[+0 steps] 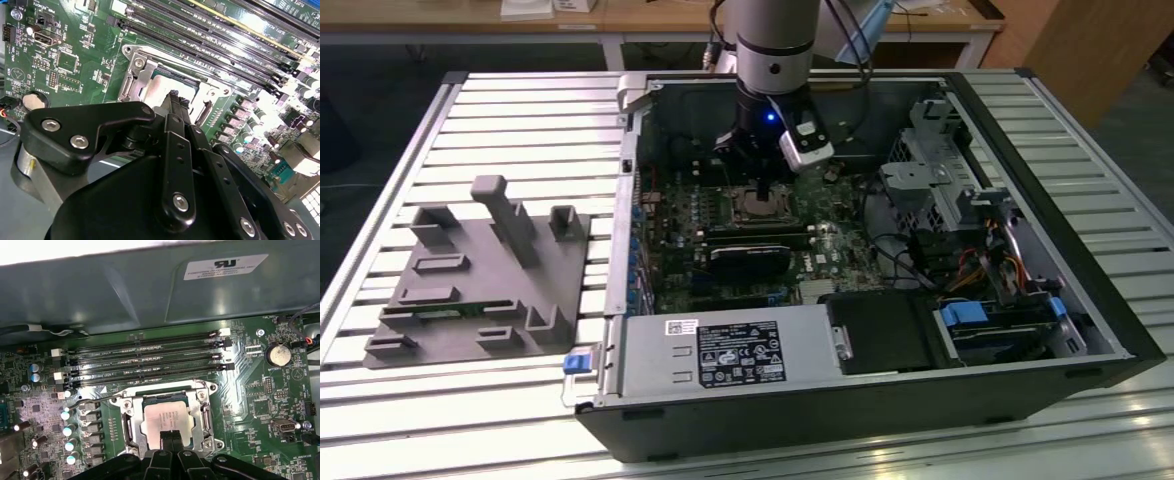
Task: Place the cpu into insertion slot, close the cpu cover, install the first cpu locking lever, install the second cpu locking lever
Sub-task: 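Install the first cpu locking lever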
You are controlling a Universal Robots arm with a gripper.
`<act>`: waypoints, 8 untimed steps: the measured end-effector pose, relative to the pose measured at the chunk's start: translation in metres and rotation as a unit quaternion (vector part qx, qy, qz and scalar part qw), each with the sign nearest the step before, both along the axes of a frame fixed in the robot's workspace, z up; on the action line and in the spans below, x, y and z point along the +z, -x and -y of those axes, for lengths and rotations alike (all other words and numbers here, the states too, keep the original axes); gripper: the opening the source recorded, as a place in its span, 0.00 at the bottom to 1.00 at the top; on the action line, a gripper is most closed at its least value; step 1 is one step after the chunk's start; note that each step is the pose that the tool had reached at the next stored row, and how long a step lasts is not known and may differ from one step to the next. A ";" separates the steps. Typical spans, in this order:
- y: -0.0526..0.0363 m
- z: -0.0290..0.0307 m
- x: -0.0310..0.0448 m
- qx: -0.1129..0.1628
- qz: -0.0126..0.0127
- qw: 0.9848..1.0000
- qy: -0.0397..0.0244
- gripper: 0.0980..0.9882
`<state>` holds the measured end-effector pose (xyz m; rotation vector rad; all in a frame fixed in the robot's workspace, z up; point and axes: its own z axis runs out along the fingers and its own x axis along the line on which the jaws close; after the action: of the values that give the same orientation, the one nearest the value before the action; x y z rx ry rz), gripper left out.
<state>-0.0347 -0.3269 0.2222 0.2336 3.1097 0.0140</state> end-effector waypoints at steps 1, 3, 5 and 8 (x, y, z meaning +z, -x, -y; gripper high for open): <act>0.0012 0.0000 0.0000 0.000 0.000 1.000 0.000 0.01; 0.0037 0.0000 0.0000 0.000 0.000 1.000 0.000 0.01; 0.0070 0.0000 0.0000 0.000 0.000 1.000 0.000 0.01; 0.0127 0.0000 0.0000 0.000 0.000 1.000 0.000 0.01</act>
<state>-0.0474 -0.3268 0.2222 0.2336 3.1097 0.0140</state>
